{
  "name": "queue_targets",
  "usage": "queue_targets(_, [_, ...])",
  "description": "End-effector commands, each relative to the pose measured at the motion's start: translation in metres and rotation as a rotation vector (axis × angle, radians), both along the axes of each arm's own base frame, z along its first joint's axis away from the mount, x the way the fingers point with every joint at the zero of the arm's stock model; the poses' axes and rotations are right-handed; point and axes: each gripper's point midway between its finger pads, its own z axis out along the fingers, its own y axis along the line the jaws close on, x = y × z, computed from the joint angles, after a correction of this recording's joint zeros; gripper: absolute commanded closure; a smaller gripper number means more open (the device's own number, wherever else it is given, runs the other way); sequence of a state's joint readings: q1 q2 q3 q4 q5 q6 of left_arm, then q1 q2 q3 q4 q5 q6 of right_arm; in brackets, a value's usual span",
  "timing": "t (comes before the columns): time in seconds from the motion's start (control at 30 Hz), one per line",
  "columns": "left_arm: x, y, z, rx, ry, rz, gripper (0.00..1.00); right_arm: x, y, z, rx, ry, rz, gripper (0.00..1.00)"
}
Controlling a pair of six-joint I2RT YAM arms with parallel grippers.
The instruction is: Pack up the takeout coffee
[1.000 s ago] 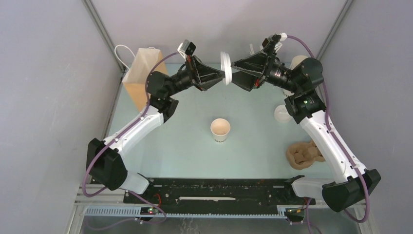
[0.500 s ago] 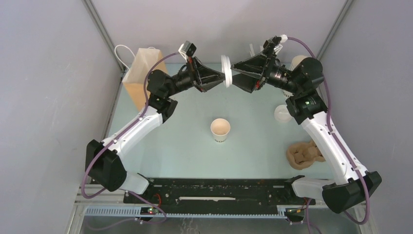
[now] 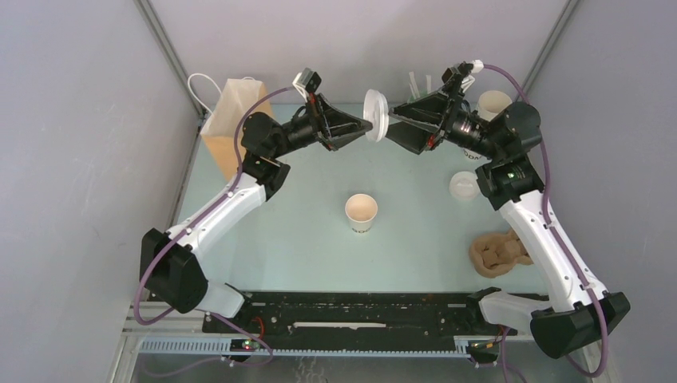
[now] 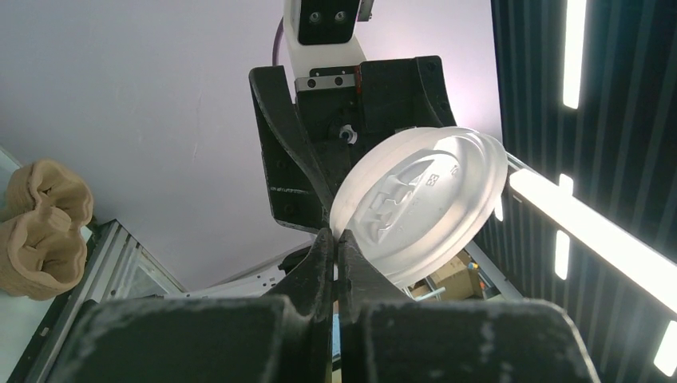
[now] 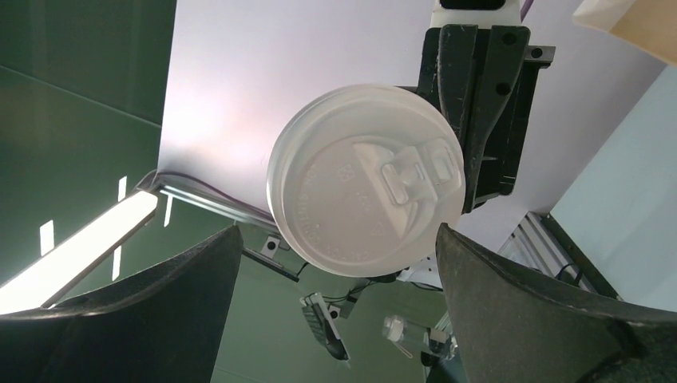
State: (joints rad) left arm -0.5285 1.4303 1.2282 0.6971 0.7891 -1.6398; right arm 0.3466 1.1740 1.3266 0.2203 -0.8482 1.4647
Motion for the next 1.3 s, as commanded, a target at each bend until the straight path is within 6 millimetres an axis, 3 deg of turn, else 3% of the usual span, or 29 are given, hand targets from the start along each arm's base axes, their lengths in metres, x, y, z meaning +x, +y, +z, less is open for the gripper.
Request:
queue_targets(0.0, [-0.011,0.007,0.013,-0.021,-0.071,0.006,1.00,-0.004,0.002,0.004,0.016,-0.019,0.027,0.00])
queue_targets(0.63, [-0.012,0.008,0.017,-0.039,-0.075,-0.001,1.00,0.006,0.012,-0.008,0.003,0.051,0.023,0.00])
queue_targets(1.03, [-0.012,0.008,0.010,-0.026,-0.069,-0.009,1.00,0.007,0.009,0.004,0.049,0.040,0.009,0.02])
queue_targets(1.27, [-0.014,0.009,0.010,-0.021,-0.077,-0.014,1.00,0.014,0.010,0.000,0.046,0.073,-0.003,0.04])
